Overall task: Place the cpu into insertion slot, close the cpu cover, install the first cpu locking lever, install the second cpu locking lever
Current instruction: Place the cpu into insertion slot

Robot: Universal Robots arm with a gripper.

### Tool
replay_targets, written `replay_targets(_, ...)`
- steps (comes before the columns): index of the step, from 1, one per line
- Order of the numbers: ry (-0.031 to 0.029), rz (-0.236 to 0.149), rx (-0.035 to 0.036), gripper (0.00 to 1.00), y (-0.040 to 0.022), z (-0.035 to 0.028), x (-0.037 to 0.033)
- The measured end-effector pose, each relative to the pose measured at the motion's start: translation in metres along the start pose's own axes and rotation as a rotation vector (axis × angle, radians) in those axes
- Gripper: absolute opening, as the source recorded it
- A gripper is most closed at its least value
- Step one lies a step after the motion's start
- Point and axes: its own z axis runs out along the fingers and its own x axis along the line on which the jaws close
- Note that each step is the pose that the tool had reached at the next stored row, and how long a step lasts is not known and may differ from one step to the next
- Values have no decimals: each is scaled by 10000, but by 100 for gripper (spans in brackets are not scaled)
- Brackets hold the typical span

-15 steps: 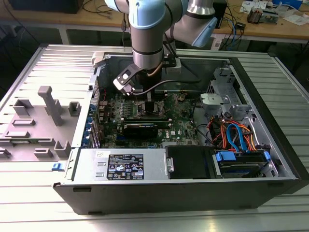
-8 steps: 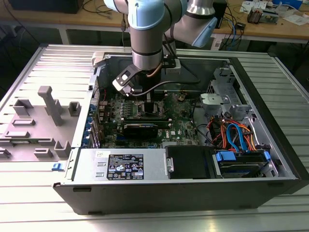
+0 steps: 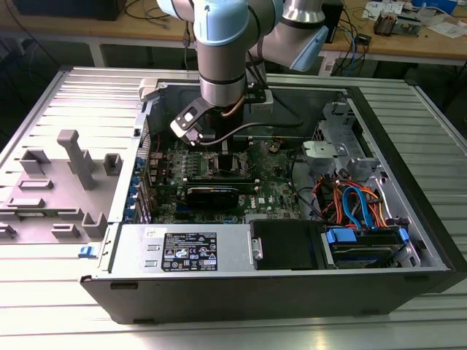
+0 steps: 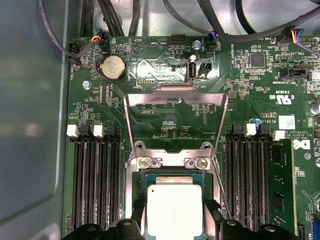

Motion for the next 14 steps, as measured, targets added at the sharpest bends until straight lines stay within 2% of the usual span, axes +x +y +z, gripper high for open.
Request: replay_targets(14, 11, 3, -2, 56, -1, 25, 5)
